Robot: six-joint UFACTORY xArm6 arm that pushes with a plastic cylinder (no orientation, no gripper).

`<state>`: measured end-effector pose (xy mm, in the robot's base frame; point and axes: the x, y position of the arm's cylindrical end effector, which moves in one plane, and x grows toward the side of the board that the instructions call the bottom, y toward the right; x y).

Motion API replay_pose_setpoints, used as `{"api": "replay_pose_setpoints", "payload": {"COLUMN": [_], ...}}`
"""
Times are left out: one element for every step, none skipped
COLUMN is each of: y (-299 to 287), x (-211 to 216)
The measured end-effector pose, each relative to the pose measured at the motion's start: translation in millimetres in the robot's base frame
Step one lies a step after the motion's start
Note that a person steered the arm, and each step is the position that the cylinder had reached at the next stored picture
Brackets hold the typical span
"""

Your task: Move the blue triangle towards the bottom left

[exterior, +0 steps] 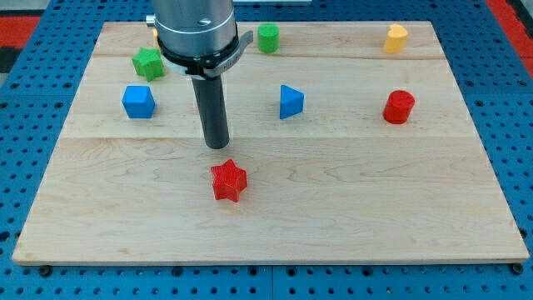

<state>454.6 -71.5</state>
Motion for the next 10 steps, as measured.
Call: {"api": "replay_pose_setpoints", "payload": {"y": [-14.0,-24.2,-24.2,-20.0,22.5,61.4,90.2,127.2,130.3,130.3], "x": [-4.3,-19.4,-48.8,-67.5,-91.4,-108.2,-109.3,-108.8,-102.8,-97.8]}}
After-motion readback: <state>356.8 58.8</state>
